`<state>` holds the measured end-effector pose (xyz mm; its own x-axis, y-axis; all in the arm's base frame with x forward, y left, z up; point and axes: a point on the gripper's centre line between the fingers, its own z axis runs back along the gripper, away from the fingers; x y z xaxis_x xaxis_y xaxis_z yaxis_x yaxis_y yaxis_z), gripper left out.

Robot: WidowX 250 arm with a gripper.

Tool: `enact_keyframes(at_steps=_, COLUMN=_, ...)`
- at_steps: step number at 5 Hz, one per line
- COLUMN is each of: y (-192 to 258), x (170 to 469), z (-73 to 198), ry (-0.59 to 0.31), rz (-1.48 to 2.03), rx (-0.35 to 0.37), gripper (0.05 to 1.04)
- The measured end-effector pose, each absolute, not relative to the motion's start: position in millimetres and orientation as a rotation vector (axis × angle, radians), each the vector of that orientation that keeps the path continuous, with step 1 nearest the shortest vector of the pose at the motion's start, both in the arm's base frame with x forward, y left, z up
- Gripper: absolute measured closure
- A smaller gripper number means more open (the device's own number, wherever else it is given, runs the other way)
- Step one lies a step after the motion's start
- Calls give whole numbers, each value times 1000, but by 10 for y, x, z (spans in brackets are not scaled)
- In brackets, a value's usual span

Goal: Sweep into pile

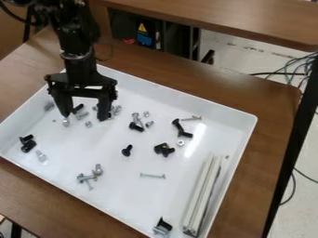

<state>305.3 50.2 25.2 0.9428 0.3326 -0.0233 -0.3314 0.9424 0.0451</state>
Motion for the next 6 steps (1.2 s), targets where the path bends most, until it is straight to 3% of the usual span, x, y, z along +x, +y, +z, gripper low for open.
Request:
enact_keyframes(at_steps=1, y=489, x=3002, z=175, ry=62, rz=341, rx=38, gripper=84)
enact_keyframes(at_steps=2, y=109, x=2905, z=138, ry=127, rz=230, rx=-7, gripper=84)
enact_keyframes(at_steps=3, y=-390, x=2813, z=182, ry=163, rz=129, rx=13, gripper=85)
enact_keyframes(at_steps=5, y=-1119, x=2707, z=250, ry=117, rz=-10, rx=-19, gripper=84)
enact_keyframes(at_steps=6, y=-1206, x=2717, z=85, ry=129, rz=-20, rx=-9, gripper=84)
